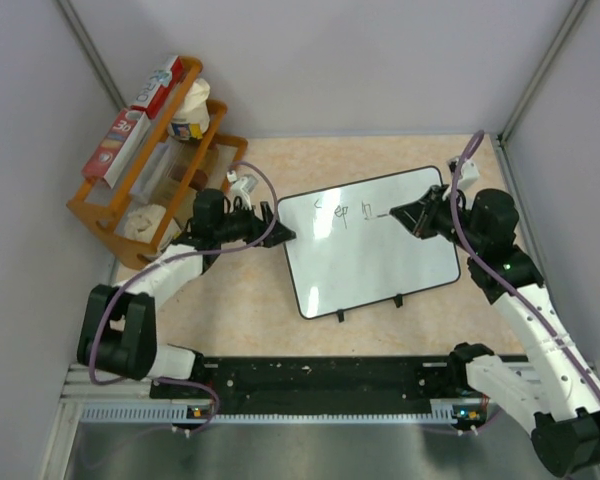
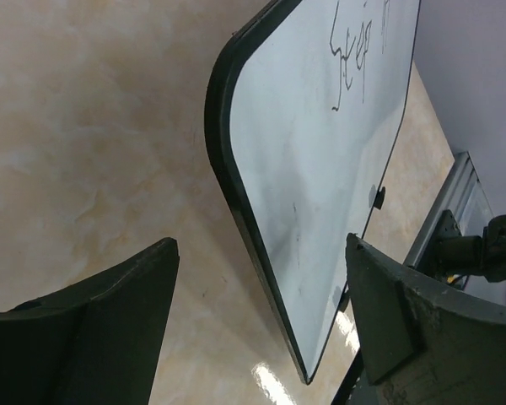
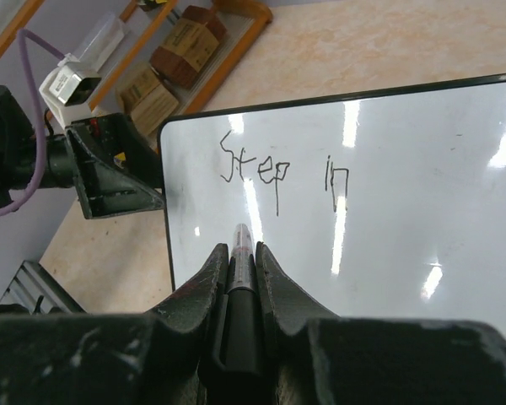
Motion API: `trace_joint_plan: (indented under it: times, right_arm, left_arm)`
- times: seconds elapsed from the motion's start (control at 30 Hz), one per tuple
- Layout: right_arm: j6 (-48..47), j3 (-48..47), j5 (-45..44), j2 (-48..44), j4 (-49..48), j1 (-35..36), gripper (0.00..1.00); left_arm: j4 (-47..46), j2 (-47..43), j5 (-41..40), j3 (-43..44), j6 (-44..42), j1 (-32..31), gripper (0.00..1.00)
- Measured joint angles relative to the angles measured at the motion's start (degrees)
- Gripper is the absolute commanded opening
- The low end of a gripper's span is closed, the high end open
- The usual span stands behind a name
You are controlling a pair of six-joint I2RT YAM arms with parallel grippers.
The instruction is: Write a sentence on the whiteboard
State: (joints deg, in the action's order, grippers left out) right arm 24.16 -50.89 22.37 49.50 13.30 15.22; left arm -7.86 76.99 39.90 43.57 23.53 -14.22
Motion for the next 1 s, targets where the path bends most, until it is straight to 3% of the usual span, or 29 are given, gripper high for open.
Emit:
trace_joint_plan:
  times: [0.17,0.27,0.37,0.4,0.43,0.57,1.0]
  right_arm:
    - [0.0,0.0,-0.5,0.2,0.0,-1.1,0.00]
    - [-0.1,0.0,-0.6,0.2,0.1,-1.7,0.00]
    - [-0.2,0.0,-0.8,0.2,0.1,-2.1,0.00]
    - [-0.2,0.0,-0.8,0.2,0.1,-2.1,0.00]
    - [-0.4,0.0,-0.9,0.2,0.0,-2.2,0.00]
    - [-1.6,0.6,-1.8,0.0,-0.2,-2.3,0.00]
    - [-4.2,5.7,-6.4,-2.2,-3.1,-2.3,0.00]
  left_arm:
    - [-6.4,8.3,6.4,0.9,0.8,0.0,0.75]
    - [-10.0,10.1,9.5,0.9,1.2,0.0,0.61]
    - [-13.0,11.1,12.5,1.4,1.6,0.0,0.30]
    - [-13.7,11.6,13.5,1.7,1.6,0.0,0.11]
    - [-14.1,12.2,14.3,2.2,1.2,0.0,0.02]
    - [-11.3,13.4,21.6,5.6,2.9,0.3,0.00]
    - [5.8,13.4,22.8,11.5,-7.2,0.8,0.00]
